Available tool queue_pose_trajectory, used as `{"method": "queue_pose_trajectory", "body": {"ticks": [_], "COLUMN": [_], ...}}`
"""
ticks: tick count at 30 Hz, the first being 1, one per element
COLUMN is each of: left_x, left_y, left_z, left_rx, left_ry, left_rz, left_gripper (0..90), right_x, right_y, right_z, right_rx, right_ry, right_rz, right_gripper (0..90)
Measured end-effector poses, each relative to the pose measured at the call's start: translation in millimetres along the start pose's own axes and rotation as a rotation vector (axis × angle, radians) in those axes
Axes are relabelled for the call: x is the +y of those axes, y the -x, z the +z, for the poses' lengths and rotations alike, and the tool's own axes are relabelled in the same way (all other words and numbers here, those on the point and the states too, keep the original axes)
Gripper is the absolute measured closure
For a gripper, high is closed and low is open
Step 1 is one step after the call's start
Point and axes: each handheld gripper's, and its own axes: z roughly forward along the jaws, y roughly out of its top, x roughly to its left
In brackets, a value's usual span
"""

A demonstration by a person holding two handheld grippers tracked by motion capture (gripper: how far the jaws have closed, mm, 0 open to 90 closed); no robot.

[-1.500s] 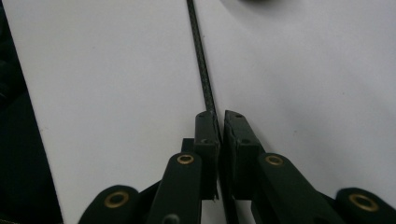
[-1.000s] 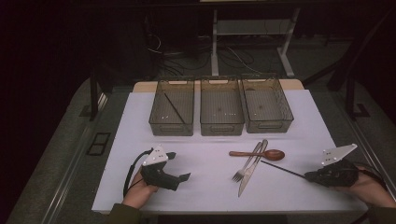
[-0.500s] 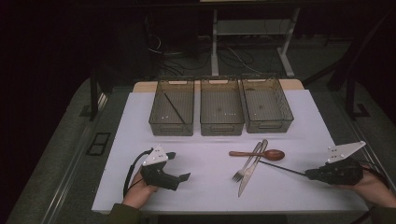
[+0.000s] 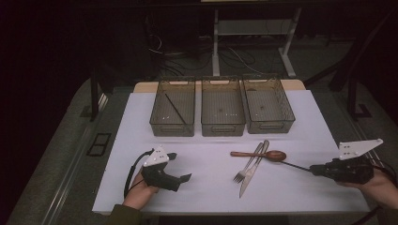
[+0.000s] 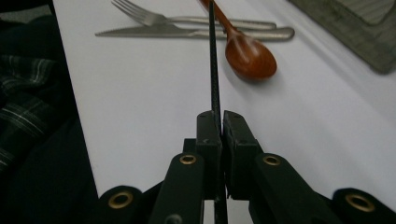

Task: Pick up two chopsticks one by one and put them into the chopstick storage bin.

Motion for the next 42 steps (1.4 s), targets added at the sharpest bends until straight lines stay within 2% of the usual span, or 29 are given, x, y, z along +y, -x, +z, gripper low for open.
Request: {"method": "queue_pose_trajectory", "body": {"ticks": [5, 13, 25, 32, 42], "left_x": [0.2, 0.2, 0.4, 0.5, 0.2], "left_y": [0.3, 0.7, 1.0, 0.9, 0.4], "left_z": [0.5, 0.9, 1.2, 0.9, 0.7], "left_rx": [0.000, 0.000, -0.003, -0.005, -0.006], "left_ry": [0.001, 0.006, 0.006, 0.009, 0.010], "left_rz": [-0.002, -0.004, -0.003, -0.003, 0.003], "left_gripper": [5.3, 5.3, 5.3, 5.3, 5.3], "right_x": [11.4, 38.5, 81.3, 107.6, 139.2], "right_y": [-2.2, -2.2, -5.9, -8.4, -8.6], "right_z": [2.7, 14.7, 42.3, 54.0, 76.8], "right_rx": [-0.006, -0.032, -0.006, -0.012, -0.063], "right_ry": [0.023, 0.052, 0.108, 0.140, 0.121], "right_rz": [-0.017, -0.012, -0.014, -0.016, 0.013], "right_gripper": [84.8, 84.8, 84.7, 84.7, 84.7]}}
